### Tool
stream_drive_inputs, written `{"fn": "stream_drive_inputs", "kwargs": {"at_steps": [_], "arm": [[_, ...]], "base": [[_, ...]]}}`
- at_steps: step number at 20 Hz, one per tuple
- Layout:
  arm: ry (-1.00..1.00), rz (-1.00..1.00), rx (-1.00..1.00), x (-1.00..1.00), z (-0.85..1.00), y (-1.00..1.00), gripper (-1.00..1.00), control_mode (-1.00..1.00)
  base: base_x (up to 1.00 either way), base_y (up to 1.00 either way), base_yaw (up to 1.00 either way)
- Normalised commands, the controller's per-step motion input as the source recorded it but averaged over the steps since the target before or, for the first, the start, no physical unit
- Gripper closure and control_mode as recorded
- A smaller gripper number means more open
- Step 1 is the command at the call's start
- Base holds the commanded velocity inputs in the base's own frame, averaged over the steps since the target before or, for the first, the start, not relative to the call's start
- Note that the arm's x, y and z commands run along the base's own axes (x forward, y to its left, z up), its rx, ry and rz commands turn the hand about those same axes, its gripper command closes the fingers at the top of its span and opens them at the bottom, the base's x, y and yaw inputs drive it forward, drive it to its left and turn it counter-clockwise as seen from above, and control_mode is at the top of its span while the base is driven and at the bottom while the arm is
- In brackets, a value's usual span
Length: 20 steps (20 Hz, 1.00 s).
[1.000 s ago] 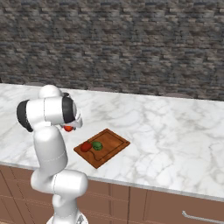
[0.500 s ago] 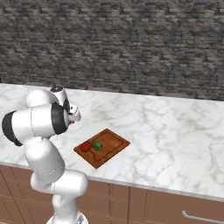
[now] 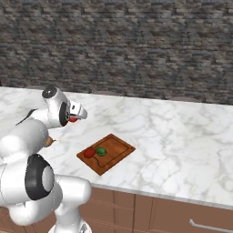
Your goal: Place the avocado, onion, tomato, and bell pepper on the cutting board.
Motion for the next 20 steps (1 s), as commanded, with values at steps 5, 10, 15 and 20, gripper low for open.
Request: {"fn": "stream_drive_inputs", "kwargs": {"at_steps": [5,10,15,20], "arm": [[-0.18,-0.02,0.00,-0.38,0.89,-0.67,1.00,-1.00],[0.06,-0.18,0.02,-0.06,0.58,-0.75,1.00,-1.00],[0.19,-0.27,0.09,0.00,0.42,-0.83,1.00,-1.00],[0.26,-0.23,0.21,-0.07,0.07,-0.64,1.00,-1.00]], "base": [[0.00,0.00,0.00],[0.00,0.00,0.00],[0.00,0.00,0.00],[0.00,0.00,0.00]]}}
